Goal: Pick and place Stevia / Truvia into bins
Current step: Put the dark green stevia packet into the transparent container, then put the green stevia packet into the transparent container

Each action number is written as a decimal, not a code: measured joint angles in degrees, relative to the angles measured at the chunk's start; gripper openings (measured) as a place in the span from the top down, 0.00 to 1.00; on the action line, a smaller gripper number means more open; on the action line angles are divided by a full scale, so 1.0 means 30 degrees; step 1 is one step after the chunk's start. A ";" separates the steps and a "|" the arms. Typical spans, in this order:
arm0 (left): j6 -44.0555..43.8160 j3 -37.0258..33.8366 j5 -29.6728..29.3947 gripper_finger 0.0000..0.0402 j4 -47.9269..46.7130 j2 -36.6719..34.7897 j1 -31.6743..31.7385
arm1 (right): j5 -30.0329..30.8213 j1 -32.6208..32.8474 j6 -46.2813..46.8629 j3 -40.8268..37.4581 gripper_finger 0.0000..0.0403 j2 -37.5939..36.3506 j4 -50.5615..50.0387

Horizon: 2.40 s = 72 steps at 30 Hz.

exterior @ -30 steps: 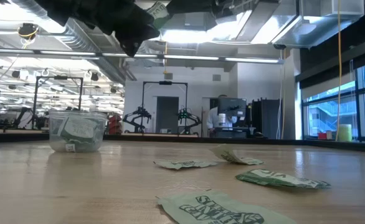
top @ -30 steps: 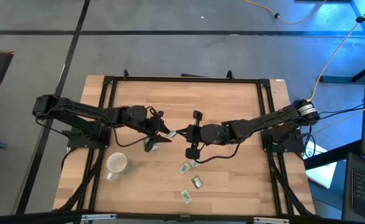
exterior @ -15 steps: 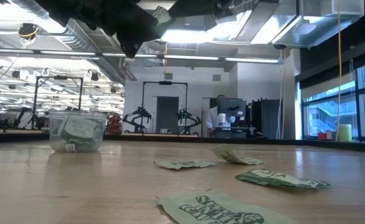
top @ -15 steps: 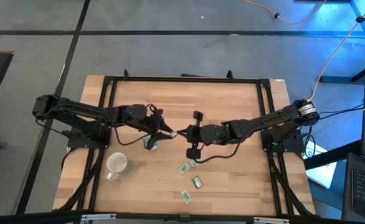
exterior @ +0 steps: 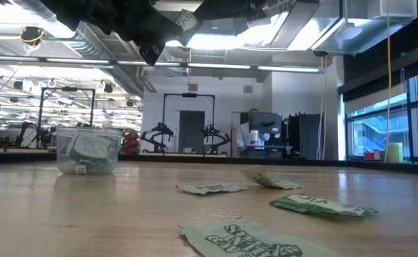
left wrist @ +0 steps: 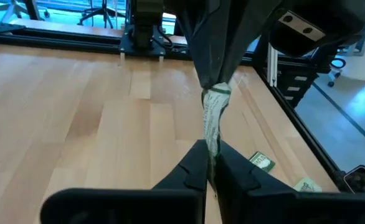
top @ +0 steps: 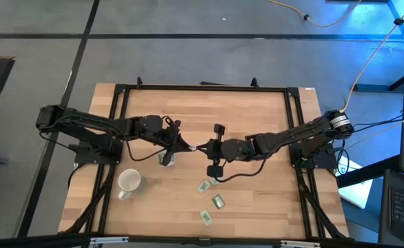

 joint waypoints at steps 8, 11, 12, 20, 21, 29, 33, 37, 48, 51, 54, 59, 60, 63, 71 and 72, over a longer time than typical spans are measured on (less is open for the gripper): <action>0.0012 0.0000 0.0053 0.96 -0.1717 -0.0452 0.0112 | 0.0560 -0.0003 0.0506 -0.0007 0.75 -0.0483 -0.1220; -0.0503 0.0000 0.0148 0.97 -0.4711 -0.1116 0.0455 | 0.0583 -0.0007 0.0796 -0.0007 0.70 -0.0902 -0.2074; -0.0774 0.0000 0.0435 0.97 -0.5907 -0.1276 0.0605 | 0.0583 -0.0007 0.1008 -0.0007 0.69 -0.0996 -0.2375; -0.2555 -0.0007 0.2383 0.95 -1.3660 -0.1387 0.1261 | 0.0583 -0.0007 0.1028 -0.0015 0.69 -0.1052 -0.3102; -0.2733 -0.0007 0.2266 0.95 -1.3939 -0.1278 0.1268 | 0.0583 -0.0007 0.1025 -0.0015 0.69 -0.1038 -0.3168; -0.2863 -0.0007 0.2446 0.96 -1.4120 -0.0243 0.1253 | 0.0583 -0.0007 0.1170 -0.0015 0.69 -0.1013 -0.3428; -0.2857 -0.0007 0.2562 0.96 -1.4285 0.0693 0.1253 | 0.0590 -0.0007 0.1455 -0.0015 0.69 -0.1005 -0.3639; -0.2880 -0.0007 0.2562 0.95 -1.4395 0.1515 0.1253 | 0.0589 -0.0007 0.1455 -0.0015 0.69 -0.1005 -0.3750; -0.2361 0.0209 0.2127 0.90 -1.4674 0.1328 0.1421 | 0.0590 -0.0007 0.1448 -0.0015 0.69 -0.1005 -0.3901; -0.2100 0.0459 0.2047 0.86 -1.4746 0.1061 0.1583 | 0.0590 -0.0007 0.1513 -0.0015 0.69 -0.1005 -0.4202; -0.1829 0.0727 0.1731 0.82 -1.5209 0.0969 0.1760 | 0.0590 -0.0007 0.1657 -0.0015 0.69 -0.1005 -0.4855; -0.1378 0.1276 -0.1502 0.80 -1.6534 0.0552 0.2487 | -0.0899 -0.0007 0.2477 -0.0015 0.69 -0.0998 -0.6900; -0.1203 0.1297 -0.2144 0.80 -1.6524 0.0382 0.2613 | -0.1777 -0.0007 0.2655 -0.0041 0.69 -0.0991 -0.7249; -0.0656 0.1319 -0.3491 0.81 -1.6107 -0.0054 0.2905 | -0.3698 0.0034 0.3039 -0.1037 0.69 -0.0991 -0.6369; 0.0004 0.1326 -0.4008 0.82 -1.4577 -0.0597 0.3242 | -0.4490 0.0417 0.3723 -0.6527 0.69 -0.0954 -0.0499; 0.0044 0.1326 -0.4006 0.82 -1.4438 -0.0605 0.3242 | -0.4560 0.0415 0.4099 -0.7002 0.69 -0.0954 0.0463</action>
